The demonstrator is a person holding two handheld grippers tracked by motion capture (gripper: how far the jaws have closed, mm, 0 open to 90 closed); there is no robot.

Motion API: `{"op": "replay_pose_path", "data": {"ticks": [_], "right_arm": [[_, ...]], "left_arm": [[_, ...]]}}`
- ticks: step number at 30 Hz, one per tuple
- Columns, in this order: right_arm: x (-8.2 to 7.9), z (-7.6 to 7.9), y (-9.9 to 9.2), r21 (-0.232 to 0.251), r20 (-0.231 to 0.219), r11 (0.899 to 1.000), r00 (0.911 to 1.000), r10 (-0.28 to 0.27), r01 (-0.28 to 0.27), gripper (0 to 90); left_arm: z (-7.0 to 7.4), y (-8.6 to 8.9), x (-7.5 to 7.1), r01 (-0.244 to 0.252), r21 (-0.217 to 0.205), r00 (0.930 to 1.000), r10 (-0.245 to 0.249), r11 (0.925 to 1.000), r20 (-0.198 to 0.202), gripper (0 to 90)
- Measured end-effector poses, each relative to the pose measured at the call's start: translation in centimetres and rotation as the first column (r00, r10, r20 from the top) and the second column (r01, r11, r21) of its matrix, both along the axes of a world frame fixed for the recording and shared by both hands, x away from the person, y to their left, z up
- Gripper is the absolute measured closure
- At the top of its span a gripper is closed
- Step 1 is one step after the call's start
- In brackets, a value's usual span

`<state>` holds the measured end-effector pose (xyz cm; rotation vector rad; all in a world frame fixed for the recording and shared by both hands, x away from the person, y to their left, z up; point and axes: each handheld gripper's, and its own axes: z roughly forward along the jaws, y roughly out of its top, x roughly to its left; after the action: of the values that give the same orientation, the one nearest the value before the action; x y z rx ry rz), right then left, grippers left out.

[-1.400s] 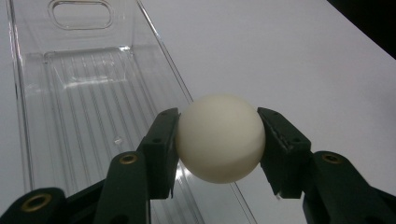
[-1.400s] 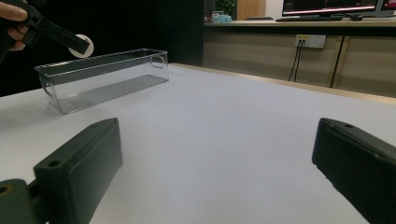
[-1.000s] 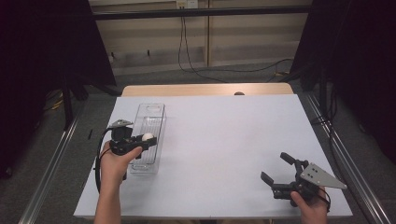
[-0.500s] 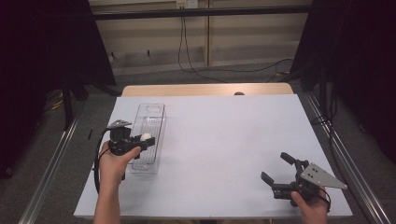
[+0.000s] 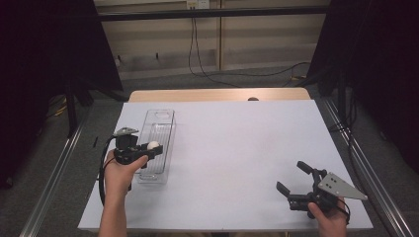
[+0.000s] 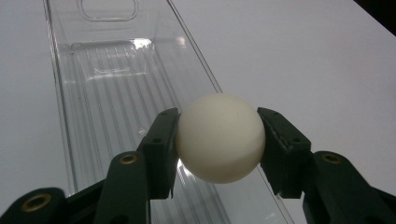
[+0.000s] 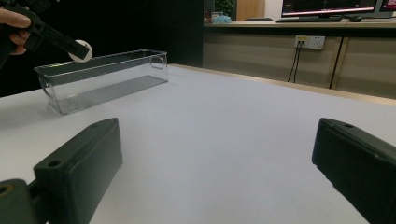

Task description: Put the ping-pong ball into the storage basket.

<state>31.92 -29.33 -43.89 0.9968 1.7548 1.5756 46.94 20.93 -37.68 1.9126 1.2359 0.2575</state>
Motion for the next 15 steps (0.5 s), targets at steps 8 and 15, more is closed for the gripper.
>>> {"op": "replay_pose_path", "data": {"ticks": [8,15], "right_arm": [[0.01,-0.01,0.05,0.000,0.001,1.000,1.0000,0.000,0.000,1.2],[0.01,-0.01,0.05,0.002,-0.002,1.000,1.0000,0.002,-0.002,1.2]], "left_arm": [[-0.21,0.09,0.07,-0.010,-0.004,0.9999,0.010,0.9999,0.002,51.2],[-0.40,0.21,0.14,-0.007,0.010,1.0000,0.007,0.9999,-0.002,51.1]]}}
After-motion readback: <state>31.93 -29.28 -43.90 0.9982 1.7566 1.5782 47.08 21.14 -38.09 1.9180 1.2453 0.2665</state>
